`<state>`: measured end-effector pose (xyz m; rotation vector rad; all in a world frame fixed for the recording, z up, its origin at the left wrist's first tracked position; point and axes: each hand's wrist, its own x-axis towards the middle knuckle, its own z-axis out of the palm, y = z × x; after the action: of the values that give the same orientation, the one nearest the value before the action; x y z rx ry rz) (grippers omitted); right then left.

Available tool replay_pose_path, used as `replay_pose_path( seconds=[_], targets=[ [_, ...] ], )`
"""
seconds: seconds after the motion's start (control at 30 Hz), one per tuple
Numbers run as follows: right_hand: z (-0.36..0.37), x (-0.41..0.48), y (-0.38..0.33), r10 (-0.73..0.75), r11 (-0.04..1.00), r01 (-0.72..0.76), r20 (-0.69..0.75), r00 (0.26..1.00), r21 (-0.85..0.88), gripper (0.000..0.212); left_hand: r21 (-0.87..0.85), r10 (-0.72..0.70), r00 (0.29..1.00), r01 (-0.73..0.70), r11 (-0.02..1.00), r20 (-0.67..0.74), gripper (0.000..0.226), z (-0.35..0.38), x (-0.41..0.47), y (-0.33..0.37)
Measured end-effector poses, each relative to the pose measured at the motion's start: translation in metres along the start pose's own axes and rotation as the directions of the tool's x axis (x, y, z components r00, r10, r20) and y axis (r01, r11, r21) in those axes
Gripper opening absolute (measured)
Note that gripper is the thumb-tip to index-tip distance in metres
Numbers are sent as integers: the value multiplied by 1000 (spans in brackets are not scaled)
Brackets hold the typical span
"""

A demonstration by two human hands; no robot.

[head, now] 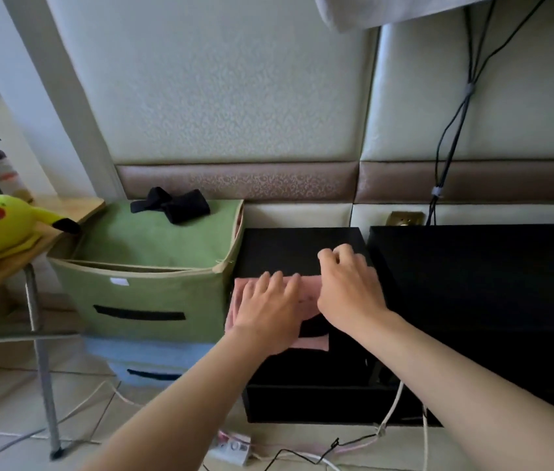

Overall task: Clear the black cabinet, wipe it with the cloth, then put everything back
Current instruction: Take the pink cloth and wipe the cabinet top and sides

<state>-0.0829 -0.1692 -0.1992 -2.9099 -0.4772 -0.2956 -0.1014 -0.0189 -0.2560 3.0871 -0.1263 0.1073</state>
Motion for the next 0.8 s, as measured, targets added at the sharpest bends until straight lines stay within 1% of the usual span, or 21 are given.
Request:
replay_pose_path(
  seconds=[0.07, 0.1, 0.13, 0.2, 0.27, 0.3, 0.37, 0.4, 0.47, 0.57, 0.67, 0.8],
  targets=[
    [-4, -9, 13, 30, 998, -26, 67, 997, -62, 38, -80, -28, 989, 40, 996, 146, 56, 13, -9, 6],
    [-6, -13, 23, 58, 994, -48, 108, 992, -97, 34, -85, -37, 983, 52, 995, 179, 56, 18, -13, 6],
    [-9, -16, 35, 92, 989, -74, 140, 986, -131, 31, -85, -41, 982, 58, 995, 185, 57, 21, -15, 5],
    [-13, -18, 66, 180, 970, -148, 159, 971, -192, 28, -84, -38, 983, 53, 995, 178, 58, 21, -14, 2],
    [-16, -21, 102, 298, 935, -249, 176, 938, -252, 35, -97, -36, 981, 55, 994, 190, 59, 19, -12, 2],
    [-17, -23, 118, 366, 913, -311, 193, 911, -264, 41, -114, -38, 979, 61, 992, 199, 59, 18, -11, 2],
    [-17, -26, 146, 469, 877, -413, 252, 847, -246, 50, -136, -51, 979, 79, 988, 196, 59, 17, -11, 3],
    [-15, -26, 157, 490, 870, -439, 281, 825, -225, 53, -135, -59, 982, 84, 987, 178, 59, 17, -11, 4],
    [-10, -21, 171, 481, 877, -442, 327, 813, -191, 56, -117, -76, 987, 93, 989, 144, 60, 16, -10, 6],
    [0, -11, 179, 440, 898, -404, 359, 824, -174, 57, -93, -108, 987, 120, 988, 120, 61, 18, -5, 11],
    [10, 3, 182, 389, 921, -352, 368, 845, -165, 57, -84, -144, 982, 155, 984, 122, 61, 20, -4, 15],
    [23, 19, 190, 334, 943, -300, 378, 864, -147, 59, -85, -156, 977, 170, 982, 148, 62, 20, -2, 13]
  ],
)
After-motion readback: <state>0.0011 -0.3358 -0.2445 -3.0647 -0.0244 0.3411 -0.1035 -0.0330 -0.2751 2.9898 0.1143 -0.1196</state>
